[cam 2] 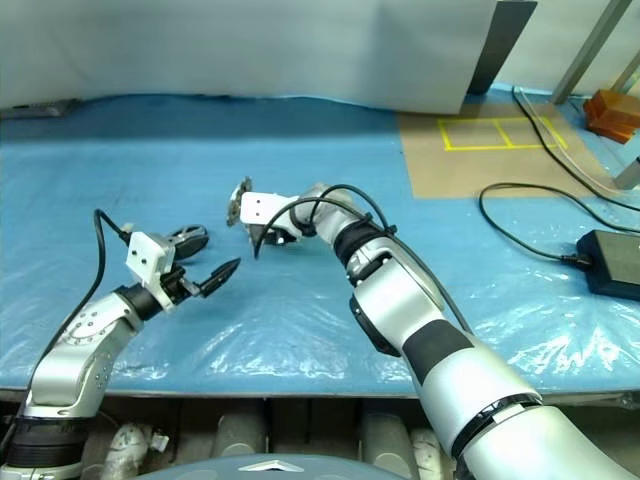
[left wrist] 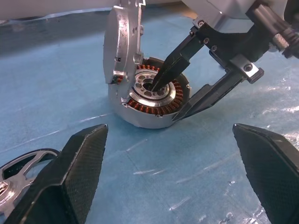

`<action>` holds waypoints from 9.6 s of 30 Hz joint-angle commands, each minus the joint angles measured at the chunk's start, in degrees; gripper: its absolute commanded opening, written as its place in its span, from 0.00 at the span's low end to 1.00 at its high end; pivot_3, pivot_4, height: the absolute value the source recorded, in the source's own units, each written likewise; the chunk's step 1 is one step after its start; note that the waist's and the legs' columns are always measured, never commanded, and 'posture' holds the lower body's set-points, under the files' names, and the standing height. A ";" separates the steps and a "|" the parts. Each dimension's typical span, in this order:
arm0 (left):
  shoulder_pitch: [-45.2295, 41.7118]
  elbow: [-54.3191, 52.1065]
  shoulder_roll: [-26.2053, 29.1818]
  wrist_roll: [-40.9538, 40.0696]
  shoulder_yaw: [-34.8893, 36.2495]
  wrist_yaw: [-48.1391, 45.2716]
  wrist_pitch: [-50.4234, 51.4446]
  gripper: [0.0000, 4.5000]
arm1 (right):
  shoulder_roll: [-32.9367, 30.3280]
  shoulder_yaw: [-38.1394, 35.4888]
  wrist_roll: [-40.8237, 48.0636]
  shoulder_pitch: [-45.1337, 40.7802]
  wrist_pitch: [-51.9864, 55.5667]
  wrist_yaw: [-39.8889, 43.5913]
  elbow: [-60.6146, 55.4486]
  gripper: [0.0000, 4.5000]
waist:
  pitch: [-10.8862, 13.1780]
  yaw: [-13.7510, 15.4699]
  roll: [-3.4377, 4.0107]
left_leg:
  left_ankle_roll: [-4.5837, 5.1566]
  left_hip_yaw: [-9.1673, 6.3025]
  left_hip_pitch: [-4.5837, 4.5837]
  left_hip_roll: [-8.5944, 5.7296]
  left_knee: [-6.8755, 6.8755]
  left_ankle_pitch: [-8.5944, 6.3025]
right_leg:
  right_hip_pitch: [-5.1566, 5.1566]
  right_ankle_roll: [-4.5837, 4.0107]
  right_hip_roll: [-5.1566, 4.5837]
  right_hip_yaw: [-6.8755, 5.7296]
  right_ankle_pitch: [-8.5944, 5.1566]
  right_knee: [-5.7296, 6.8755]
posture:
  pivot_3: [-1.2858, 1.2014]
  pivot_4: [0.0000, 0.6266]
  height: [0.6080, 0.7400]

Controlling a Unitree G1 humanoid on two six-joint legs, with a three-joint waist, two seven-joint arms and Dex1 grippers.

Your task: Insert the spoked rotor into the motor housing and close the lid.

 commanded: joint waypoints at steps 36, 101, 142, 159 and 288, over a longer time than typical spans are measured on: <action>-0.87 2.60 -0.16 0.58 -1.26 -1.84 -2.28 1.00 | 5.87 -11.20 15.91 5.09 71.14 -10.67 -19.07 0.42 | -0.09 -0.83 -0.08 | 0.04 0.08 2.37 -0.45 -1.09 -0.21 | 1.15 0.34 -0.03 0.71 -0.44 -0.03 | 0.52 0.24 1.00; -9.40 7.54 0.44 2.23 -4.39 -4.98 -1.69 1.00 | -15.45 -22.53 31.02 33.83 22.66 -18.92 -42.60 0.75 | -0.36 1.26 -0.50 | -0.68 -0.02 0.92 -0.14 -0.86 -0.35 | 0.09 0.29 0.64 0.79 0.23 -0.81 | 0.52 0.24 1.00; -8.63 6.25 -0.30 2.82 -6.09 -4.65 -1.73 1.00 | -10.21 -26.29 22.78 17.44 -3.53 -45.70 -1.98 0.75 | -0.34 1.00 -0.48 | -0.68 -0.01 0.65 -0.11 -0.43 -0.36 | -0.27 0.24 0.61 0.86 0.21 -0.13 | 0.52 0.24 1.00; -9.57 6.73 -0.56 2.72 -6.73 -4.79 -1.36 1.00 | -8.25 -27.49 21.32 19.42 -0.10 -45.39 0.38 0.75 | -0.34 0.17 -0.49 | -0.67 -0.01 0.68 -0.10 -0.33 -0.36 | -0.26 0.22 0.59 0.86 0.20 -0.06 | 0.52 0.24 1.00; -6.29 2.23 -5.38 3.28 -8.99 0.13 0.00 1.00 | -10.86 -18.97 21.81 11.65 64.47 -26.64 -28.70 0.00 | -0.02 0.60 -0.14 | -0.69 0.02 0.53 -0.08 -0.28 -0.36 | -0.45 0.22 0.65 0.94 0.20 0.04 | 0.52 0.24 1.00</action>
